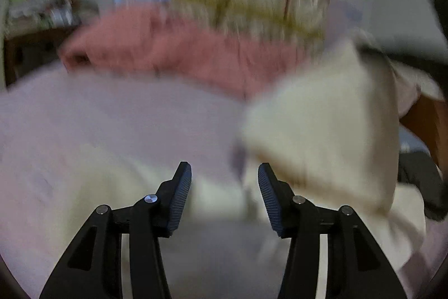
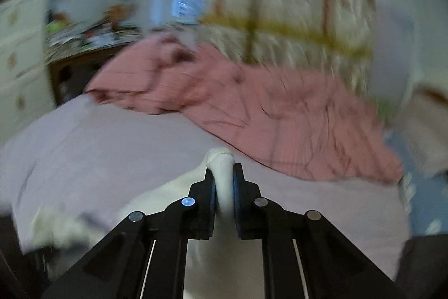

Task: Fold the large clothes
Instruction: 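Fold the held hoodie over with the right gripper toward the left gripper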

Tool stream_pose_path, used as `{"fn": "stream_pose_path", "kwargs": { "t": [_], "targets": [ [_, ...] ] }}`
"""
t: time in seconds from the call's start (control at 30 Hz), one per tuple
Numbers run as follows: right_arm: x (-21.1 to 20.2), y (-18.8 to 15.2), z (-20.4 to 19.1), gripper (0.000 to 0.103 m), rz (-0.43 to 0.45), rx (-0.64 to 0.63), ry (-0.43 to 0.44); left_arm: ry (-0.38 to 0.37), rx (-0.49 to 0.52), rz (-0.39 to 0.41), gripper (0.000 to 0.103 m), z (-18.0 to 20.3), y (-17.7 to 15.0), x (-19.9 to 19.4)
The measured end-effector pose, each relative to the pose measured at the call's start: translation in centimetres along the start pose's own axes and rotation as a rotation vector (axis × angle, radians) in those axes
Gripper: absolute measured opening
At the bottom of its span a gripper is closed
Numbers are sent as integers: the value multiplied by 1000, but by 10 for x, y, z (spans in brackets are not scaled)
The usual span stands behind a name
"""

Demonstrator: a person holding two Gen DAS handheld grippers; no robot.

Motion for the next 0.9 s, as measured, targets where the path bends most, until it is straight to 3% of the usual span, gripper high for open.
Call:
{"fn": "stream_pose_path", "kwargs": {
  "t": [0.1,0.17,0.2,0.27,0.33,0.47,0.57,0.7,0.73,0.83,0.9],
  "targets": [
    [-68,-40,-39,12,105,-99,-71,-75,-86,114,49,-15,28,-42],
    [-97,-73,-60,12,116,-98,-65,-114,-53,132,50,-15,34,-61],
    [-106,-82,-66,12,117,-99,-74,-206,-13,82,50,-3,29,-62],
    [-105,-86,-62,12,119,-82,-101,-487,61,-74,50,37,1,-61],
    [-97,-72,-53,11,121,-27,-88,-541,123,-118,50,63,-19,-60],
    [-75,-30,-19,11,86,108,-10,-453,168,-157,51,92,-38,-28],
    [-63,-22,-6,11,30,179,55,-280,88,-183,48,81,-42,15],
    [-72,-32,-6,11,26,194,77,-247,2,-256,46,76,-53,52],
    [-75,-34,-6,11,26,210,96,-204,8,-253,40,72,-55,58],
    [-85,-47,-6,11,16,268,139,-148,21,-191,39,60,-45,50],
    [-87,-52,-5,11,24,242,101,-202,43,-142,39,60,-34,32]
  ]
}}
Point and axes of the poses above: each gripper's, at about its wrist camera, not at the fingertips, and x roughly the way its jaws point, z to its right, y to its top, the point moved 9 cm from there along x, roughly the way its jaws point, and after that the axes turned 4 degrees about x, right-handed, at the moved point
